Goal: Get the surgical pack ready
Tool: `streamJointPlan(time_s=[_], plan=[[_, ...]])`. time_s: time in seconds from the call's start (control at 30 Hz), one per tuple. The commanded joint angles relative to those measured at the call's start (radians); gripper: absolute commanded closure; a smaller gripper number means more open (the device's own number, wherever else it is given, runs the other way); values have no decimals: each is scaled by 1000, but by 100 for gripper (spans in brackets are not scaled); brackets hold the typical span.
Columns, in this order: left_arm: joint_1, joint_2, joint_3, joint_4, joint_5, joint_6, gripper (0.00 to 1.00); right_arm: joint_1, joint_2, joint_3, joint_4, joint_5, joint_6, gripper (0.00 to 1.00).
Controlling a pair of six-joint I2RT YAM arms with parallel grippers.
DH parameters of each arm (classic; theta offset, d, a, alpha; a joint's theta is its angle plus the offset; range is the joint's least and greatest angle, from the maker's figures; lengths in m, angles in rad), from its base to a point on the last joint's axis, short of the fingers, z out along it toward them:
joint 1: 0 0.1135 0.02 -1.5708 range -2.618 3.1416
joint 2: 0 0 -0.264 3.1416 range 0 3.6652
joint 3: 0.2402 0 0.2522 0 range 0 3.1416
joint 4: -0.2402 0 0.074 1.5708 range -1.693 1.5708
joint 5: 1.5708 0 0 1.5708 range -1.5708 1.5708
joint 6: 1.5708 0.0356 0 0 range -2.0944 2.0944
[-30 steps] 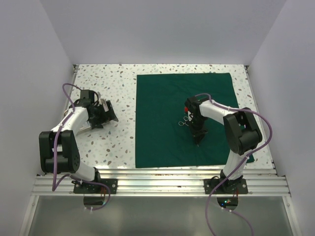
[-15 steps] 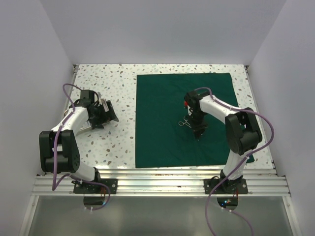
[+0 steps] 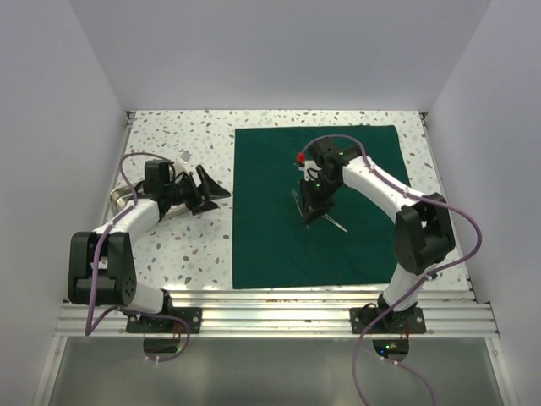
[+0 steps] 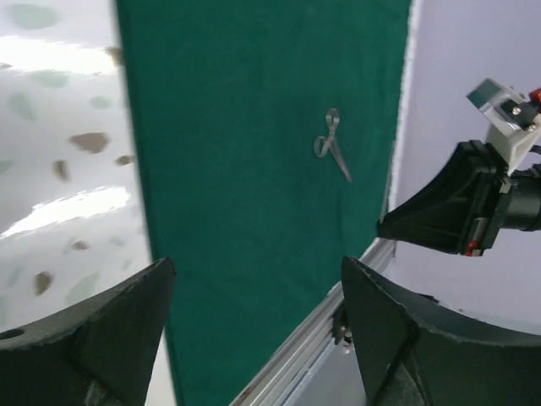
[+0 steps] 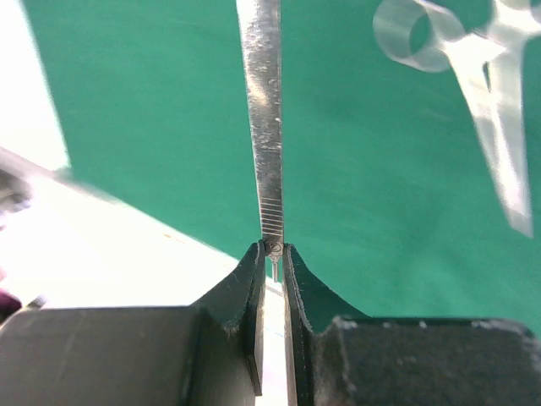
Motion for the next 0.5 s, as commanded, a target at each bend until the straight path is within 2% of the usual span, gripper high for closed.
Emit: streamJointPlan(time_s=[0.0, 0.03, 0.13, 0.47], plan=[[-45, -35, -52, 332, 163, -242, 18, 81, -65, 75, 97, -202, 67, 100], [-61, -32, -63, 408, 180, -277, 19, 116, -67, 82, 112, -205, 80, 100], [-104, -35, -80, 492, 175, -358, 21, 162, -56, 105, 162, -199, 124, 100], [-233, -61, -89, 526, 114, -440, 27, 222, -51, 130, 209, -184, 157, 100]])
